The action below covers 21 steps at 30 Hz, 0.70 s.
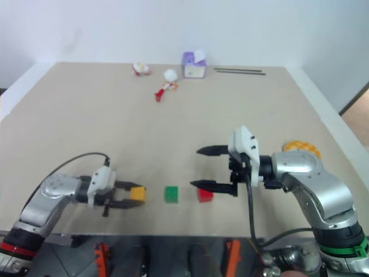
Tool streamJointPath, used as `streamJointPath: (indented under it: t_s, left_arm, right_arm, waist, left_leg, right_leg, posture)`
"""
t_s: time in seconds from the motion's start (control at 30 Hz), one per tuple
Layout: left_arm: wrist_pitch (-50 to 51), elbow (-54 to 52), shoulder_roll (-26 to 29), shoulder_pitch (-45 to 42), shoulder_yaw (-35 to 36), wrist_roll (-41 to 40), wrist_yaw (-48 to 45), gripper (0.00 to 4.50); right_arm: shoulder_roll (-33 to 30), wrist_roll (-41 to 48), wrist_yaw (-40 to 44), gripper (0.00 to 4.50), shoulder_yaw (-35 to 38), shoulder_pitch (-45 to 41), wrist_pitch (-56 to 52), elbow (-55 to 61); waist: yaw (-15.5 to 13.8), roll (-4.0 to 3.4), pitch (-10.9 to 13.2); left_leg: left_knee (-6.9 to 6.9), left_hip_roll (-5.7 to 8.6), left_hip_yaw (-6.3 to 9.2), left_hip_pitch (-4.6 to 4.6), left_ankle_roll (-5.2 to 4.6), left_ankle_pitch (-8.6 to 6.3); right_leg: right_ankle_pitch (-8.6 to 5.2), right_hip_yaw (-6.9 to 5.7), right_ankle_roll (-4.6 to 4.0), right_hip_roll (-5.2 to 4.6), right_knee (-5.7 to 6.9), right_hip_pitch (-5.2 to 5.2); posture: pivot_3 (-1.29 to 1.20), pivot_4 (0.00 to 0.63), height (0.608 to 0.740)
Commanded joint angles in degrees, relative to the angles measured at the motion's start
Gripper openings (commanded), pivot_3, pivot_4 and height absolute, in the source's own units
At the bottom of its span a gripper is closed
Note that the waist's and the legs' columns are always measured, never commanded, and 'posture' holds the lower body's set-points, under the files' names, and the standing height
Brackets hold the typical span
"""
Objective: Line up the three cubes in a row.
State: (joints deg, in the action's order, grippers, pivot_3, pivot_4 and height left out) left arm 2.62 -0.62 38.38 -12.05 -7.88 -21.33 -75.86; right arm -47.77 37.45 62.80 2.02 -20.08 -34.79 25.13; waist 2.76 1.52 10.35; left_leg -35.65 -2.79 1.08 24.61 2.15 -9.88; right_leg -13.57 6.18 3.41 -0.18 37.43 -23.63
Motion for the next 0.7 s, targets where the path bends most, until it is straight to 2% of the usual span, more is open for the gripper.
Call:
streamJointPath:
  t_s: [0.03,0.27,0.33,0.43,0.47,0.53,0.7]
  left_arm:
    - [0.2,1.0,1.6,0.4,1.9,-0.1,-0.4,1.35]
    - [0.0,1.4,1.2,0.0,0.7,0.6,-1.2,1.35]
    - [0.0,1.5,1.2,0.0,0.6,0.5,-1.6,2.44]
    - [-0.3,1.8,1.0,-0.4,0.5,0.4,-2.4,3.31]
    - [-0.5,2.0,0.9,-0.6,0.5,0.4,-2.7,3.79]
    - [-0.8,2.1,0.7,-1.0,0.5,0.2,-3.3,4.44]
    - [3.7,-3.3,1.1,-1.8,1.8,-3.7,-3.5,4.48]
  right_arm:
    - [-0.5,1.2,0.3,4.50,1.6,-0.2,0.6,1.7]
    - [-0.2,0.8,0.5,4.50,1.1,-0.5,1.0,1.1]
    - [-0.2,0.7,0.5,4.50,1.0,-0.6,1.2,0.9]
    - [-0.1,0.5,0.7,4.50,0.9,-0.8,1.3,0.6]
    - [0.0,0.4,0.7,4.50,0.8,-1.0,1.4,0.4]
    - [0.1,0.1,0.8,4.50,0.6,-1.2,1.6,0.0]
    - [0.0,0.1,1.0,4.50,0.8,-1.1,1.9,-0.3]
  waist:
    - [0.0,0.00,0.0]
    - [0.0,0.00,0.0]
    - [0.0,0.00,0.0]
    - [0.0,0.00,0.0]
    - [0.0,0.00,0.0]
    - [0.0,0.00,0.0]
    - [0.0,0.00,0.0]
  left_leg:
    - [0.00,0.00,0.00,0.00,0.00,0.00]
    - [0.00,0.00,-0.01,0.00,0.00,0.00]
    - [0.00,0.00,0.00,0.00,0.00,0.00]
    - [-0.01,0.00,0.00,0.02,0.00,0.00]
    - [-0.01,0.00,-0.01,0.03,0.00,0.00]
    - [-0.01,0.00,-0.01,0.03,0.00,0.00]
    - [0.00,0.00,-0.01,0.03,0.00,0.00]
  right_leg:
    - [0.00,0.00,0.00,0.00,0.00,0.00]
    - [0.00,0.00,0.00,-0.01,0.00,0.00]
    - [0.00,0.00,0.00,0.00,0.00,0.00]
    - [0.00,-0.01,0.00,0.00,0.00,-0.02]
    - [0.00,0.00,0.00,-0.01,0.00,-0.02]
    - [0.00,0.00,0.00,-0.02,0.00,-0.01]
    - [0.00,-0.01,0.00,-0.01,0.00,-0.02]
  posture:
    - [0.00,0.150,0.740]
    - [0.00,0.150,0.740]
    - [0.00,0.150,0.740]
    - [0.00,0.150,0.740]
    - [0.00,0.150,0.740]
    - [0.00,0.150,0.740]
    - [0.00,0.150,0.740]
